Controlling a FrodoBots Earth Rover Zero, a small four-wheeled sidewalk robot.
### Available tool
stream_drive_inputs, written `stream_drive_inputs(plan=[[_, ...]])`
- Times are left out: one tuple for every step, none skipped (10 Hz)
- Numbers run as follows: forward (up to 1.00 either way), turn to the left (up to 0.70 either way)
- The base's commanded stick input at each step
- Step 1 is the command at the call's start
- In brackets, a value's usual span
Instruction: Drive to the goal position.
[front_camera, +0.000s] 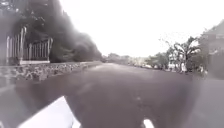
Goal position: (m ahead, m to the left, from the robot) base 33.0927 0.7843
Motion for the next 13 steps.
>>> stream_drive_inputs(plan=[[1.0, 0.0], [1.0, 0.0], [1.0, 0.0], [1.0, 0.0], [1.0, 0.0], [1.0, 0.0], [1.0, 0.0], [1.0, 0.0], [1.0, 0.0], [1.0, 0.0], [1.0, 0.0], [1.0, 0.0], [1.0, 0.0]])
